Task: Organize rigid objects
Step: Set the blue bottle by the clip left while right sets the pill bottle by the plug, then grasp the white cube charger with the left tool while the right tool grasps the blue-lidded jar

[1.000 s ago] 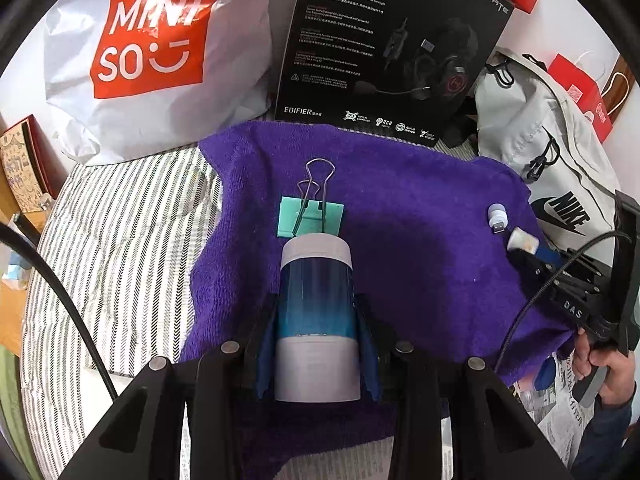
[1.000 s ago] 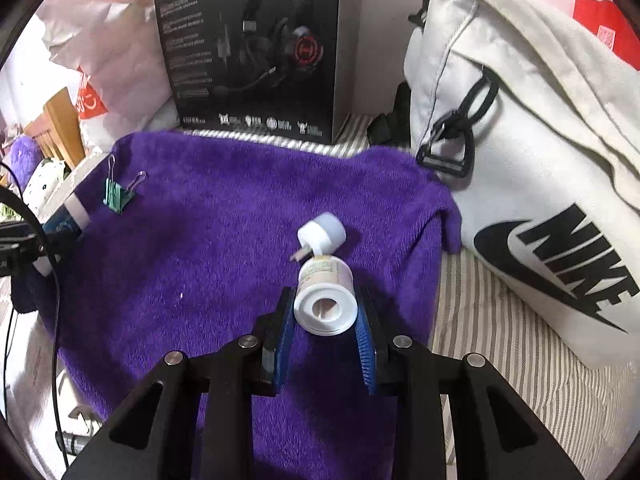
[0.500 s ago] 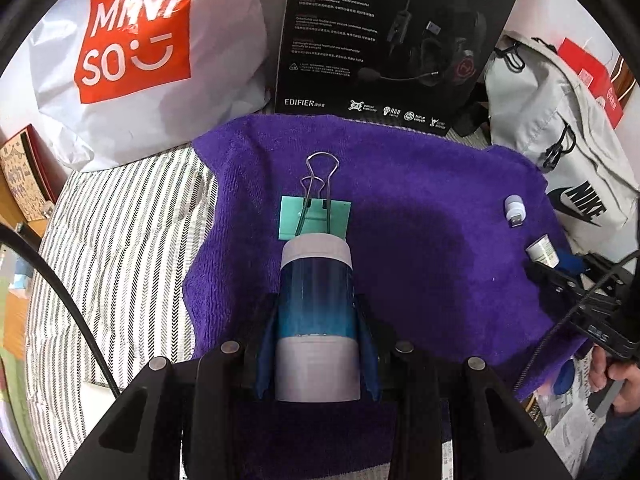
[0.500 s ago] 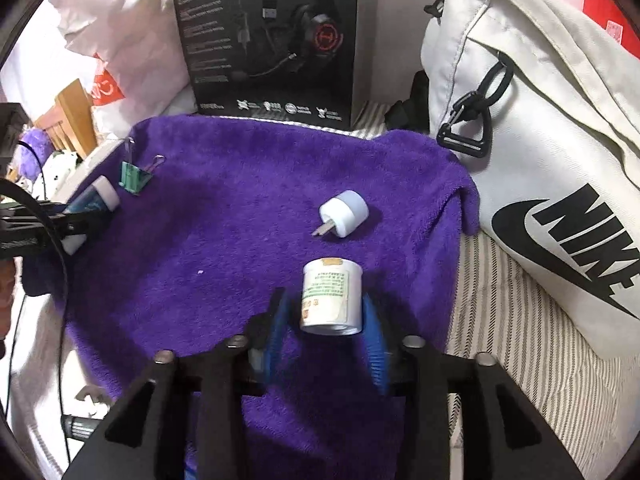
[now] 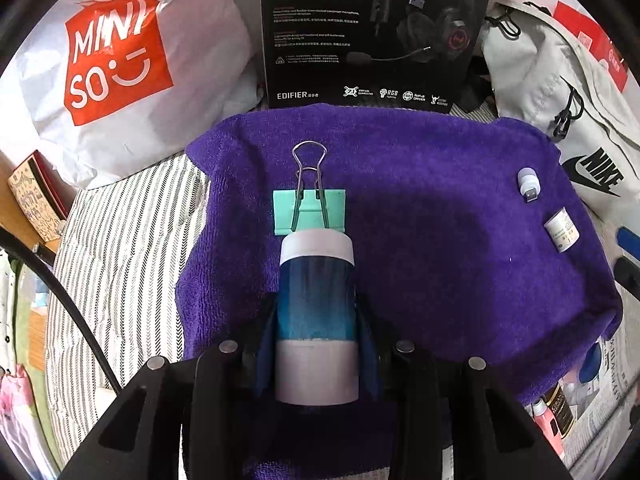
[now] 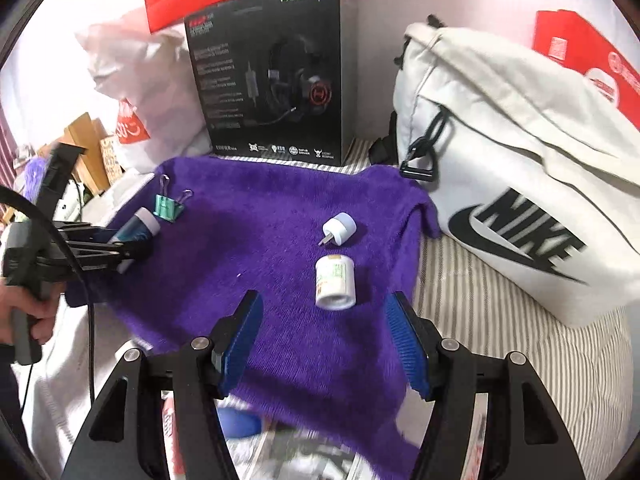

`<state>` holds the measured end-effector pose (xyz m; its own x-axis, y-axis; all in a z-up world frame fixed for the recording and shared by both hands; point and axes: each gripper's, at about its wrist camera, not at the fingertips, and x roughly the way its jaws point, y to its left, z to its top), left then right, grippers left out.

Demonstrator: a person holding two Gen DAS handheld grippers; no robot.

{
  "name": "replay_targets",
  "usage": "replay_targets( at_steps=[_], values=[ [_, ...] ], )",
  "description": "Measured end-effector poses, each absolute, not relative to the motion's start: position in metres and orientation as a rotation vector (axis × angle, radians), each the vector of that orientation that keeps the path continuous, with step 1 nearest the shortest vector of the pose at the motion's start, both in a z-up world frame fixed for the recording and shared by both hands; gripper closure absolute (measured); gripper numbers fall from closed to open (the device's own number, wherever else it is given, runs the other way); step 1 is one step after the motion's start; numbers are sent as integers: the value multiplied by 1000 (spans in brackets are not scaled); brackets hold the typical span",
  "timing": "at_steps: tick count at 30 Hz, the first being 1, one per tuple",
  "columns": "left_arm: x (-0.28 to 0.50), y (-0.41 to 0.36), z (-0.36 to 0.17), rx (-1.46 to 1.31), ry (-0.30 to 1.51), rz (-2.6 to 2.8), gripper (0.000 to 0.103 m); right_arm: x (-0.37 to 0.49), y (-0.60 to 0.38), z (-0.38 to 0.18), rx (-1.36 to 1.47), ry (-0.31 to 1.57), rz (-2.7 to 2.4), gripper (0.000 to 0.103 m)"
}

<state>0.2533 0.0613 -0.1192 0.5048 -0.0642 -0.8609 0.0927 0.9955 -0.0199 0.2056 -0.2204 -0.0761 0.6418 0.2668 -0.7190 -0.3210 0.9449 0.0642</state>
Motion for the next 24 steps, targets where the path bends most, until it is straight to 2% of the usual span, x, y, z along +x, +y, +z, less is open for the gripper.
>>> replay_targets(
  at_steps=[7, 12, 19, 24],
  values=[
    [240, 56, -121, 40, 1048, -113, 50, 172, -226, -69, -60, 810, 310, 36],
    [220, 54, -113, 22, 1029, -67, 49, 155, -228, -68, -11, 839, 314, 36],
    [159, 28, -69, 60, 939, -129, 49, 130, -229, -56, -33, 847, 320, 36],
    [135, 2, -61, 75, 949, -203, 48, 123, -239, -47, 0, 873, 296, 36]
  ],
)
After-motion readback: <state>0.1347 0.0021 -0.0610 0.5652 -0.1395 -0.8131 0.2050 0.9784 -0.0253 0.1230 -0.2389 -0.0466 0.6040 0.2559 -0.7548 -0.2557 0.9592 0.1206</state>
